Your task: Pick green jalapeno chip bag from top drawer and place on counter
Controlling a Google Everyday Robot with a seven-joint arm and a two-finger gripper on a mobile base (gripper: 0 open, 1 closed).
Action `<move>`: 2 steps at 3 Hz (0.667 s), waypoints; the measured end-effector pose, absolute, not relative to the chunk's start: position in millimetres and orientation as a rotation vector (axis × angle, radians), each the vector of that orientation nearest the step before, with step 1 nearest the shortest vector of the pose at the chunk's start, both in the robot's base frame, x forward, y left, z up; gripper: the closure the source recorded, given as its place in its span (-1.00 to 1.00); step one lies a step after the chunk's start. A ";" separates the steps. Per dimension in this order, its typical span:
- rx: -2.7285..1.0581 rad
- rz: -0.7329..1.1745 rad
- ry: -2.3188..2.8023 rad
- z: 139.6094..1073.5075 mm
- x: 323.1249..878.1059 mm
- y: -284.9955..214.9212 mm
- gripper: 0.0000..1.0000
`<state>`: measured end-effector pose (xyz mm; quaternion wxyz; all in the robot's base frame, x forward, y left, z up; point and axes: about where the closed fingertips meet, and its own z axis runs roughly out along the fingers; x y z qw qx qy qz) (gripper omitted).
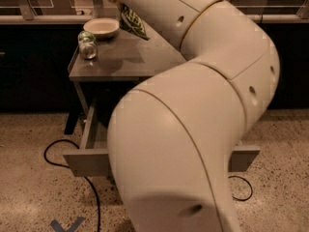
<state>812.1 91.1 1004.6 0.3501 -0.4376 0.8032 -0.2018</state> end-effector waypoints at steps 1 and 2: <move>-1.103 -0.442 2.140 974.3 839.5 83.7 1.00; -1.118 -0.338 2.248 909.6 852.0 66.5 1.00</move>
Offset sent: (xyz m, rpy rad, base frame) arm 0.0606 -0.0484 -0.1698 0.1587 0.3278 -0.0464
